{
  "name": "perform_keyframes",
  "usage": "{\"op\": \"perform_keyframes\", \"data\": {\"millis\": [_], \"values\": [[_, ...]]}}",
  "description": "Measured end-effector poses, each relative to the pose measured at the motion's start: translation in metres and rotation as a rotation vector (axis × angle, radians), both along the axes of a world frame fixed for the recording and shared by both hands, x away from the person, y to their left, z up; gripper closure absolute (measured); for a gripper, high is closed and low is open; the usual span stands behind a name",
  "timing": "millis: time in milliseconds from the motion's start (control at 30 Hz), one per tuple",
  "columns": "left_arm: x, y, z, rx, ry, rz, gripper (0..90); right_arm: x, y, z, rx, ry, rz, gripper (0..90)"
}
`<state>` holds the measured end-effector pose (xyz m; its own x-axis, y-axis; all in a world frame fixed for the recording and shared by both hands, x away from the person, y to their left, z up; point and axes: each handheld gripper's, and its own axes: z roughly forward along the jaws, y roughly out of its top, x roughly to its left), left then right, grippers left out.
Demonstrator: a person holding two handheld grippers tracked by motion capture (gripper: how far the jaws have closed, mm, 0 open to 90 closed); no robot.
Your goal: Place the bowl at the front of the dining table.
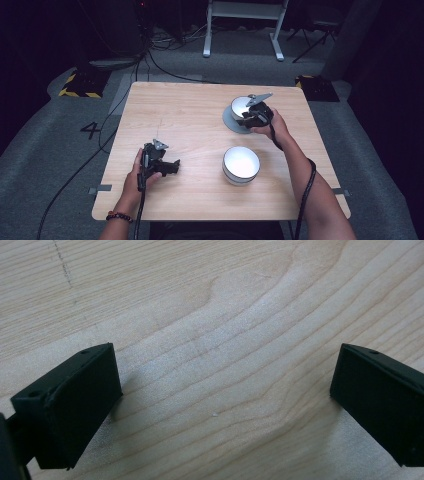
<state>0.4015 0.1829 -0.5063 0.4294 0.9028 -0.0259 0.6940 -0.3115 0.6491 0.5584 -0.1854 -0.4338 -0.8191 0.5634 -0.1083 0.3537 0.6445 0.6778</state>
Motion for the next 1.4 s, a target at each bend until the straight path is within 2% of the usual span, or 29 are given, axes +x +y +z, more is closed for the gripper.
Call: {"op": "perform_keyframes", "data": {"millis": [200, 333, 567, 633, 700, 967, 1033, 1300, 1400], "values": [[0.000, 0.000, 0.000, 0.000, 0.000, 0.000, 0.0, -0.003, -0.002, 0.002, 0.009, -0.011, 0.001, 44.9], [0.000, 0.000, 0.000, 0.000, 0.000, 0.000, 0.0, -0.006, -0.004, 0.004, -0.008, -0.024, -0.008, 36.4], [0.000, 0.000, 0.000, 0.000, 0.000, 0.000, 0.0, -0.011, -0.006, 0.004, -0.021, -0.036, -0.004, 32.0], [0.000, 0.000, 0.000, 0.000, 0.000, 0.000, 0.0, -0.013, -0.007, 0.006, -0.037, -0.042, -0.005, 31.0], [0.000, 0.000, 0.000, 0.000, 0.000, 0.000, 0.0, -0.014, -0.007, 0.005, -0.030, -0.045, -0.003, 29.9], [0.000, 0.000, 0.000, 0.000, 0.000, 0.000, 0.0, -0.024, -0.010, 0.008, -0.073, -0.061, 0.008, 24.1], [0.000, 0.000, 0.000, 0.000, -0.001, 0.000, 0.0, -0.025, -0.011, 0.008, -0.061, -0.066, 0.015, 23.5], [0.000, 0.000, 0.000, 0.000, 0.000, 0.000, 0.0, -0.033, -0.015, 0.009, -0.091, -0.082, 0.021, 21.7], [0.000, 0.000, 0.000, 0.000, 0.000, 0.000, 0.0, -0.036, -0.016, 0.009, -0.085, -0.087, 0.029, 21.7]]}}
